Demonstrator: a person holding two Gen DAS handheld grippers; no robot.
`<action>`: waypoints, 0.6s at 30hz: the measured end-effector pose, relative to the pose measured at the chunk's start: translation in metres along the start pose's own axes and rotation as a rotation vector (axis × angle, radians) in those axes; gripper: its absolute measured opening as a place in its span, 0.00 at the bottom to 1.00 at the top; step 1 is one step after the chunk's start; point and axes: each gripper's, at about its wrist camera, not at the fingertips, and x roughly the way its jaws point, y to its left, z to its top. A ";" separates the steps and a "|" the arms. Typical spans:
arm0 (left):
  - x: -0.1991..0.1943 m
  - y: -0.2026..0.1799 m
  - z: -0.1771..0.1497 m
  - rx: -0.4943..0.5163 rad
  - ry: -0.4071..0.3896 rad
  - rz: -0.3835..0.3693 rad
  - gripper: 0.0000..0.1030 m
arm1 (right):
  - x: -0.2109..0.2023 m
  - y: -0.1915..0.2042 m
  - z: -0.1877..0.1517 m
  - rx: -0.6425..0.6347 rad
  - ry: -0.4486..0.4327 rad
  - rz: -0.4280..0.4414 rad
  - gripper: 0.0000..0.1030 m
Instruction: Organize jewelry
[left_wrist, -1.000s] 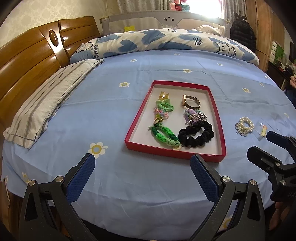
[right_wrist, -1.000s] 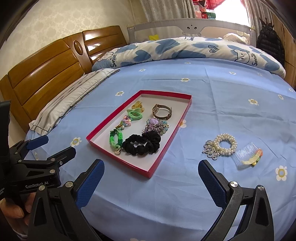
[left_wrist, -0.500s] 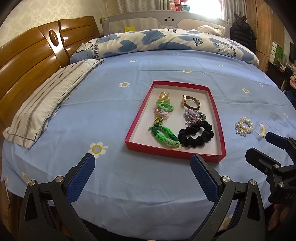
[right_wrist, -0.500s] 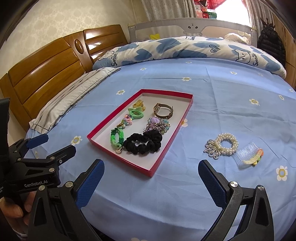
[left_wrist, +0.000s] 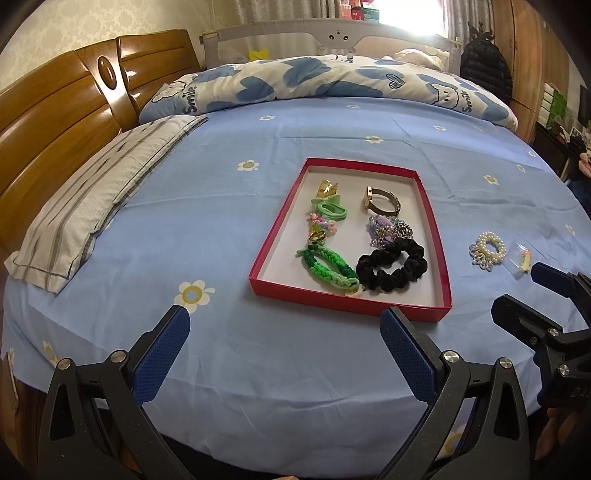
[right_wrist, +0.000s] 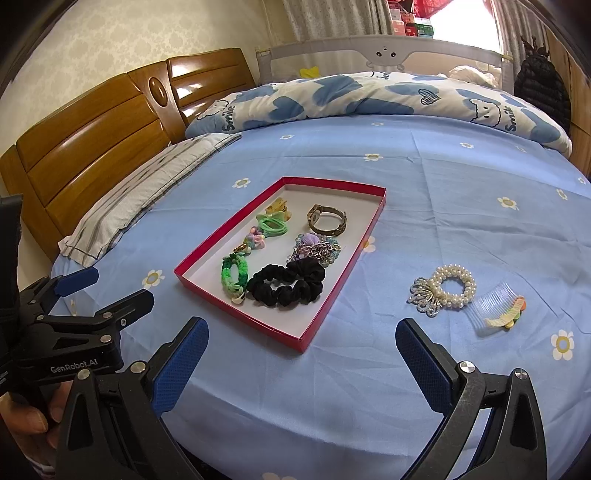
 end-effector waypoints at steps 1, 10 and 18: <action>0.000 0.000 0.000 0.000 0.001 -0.001 1.00 | 0.000 0.000 0.000 0.000 0.000 0.001 0.99; 0.001 0.000 0.000 0.001 0.001 -0.001 1.00 | -0.001 0.002 -0.001 -0.002 0.002 0.002 0.99; 0.001 0.000 0.000 0.001 0.001 0.001 1.00 | -0.001 0.002 0.000 -0.001 0.001 0.002 0.99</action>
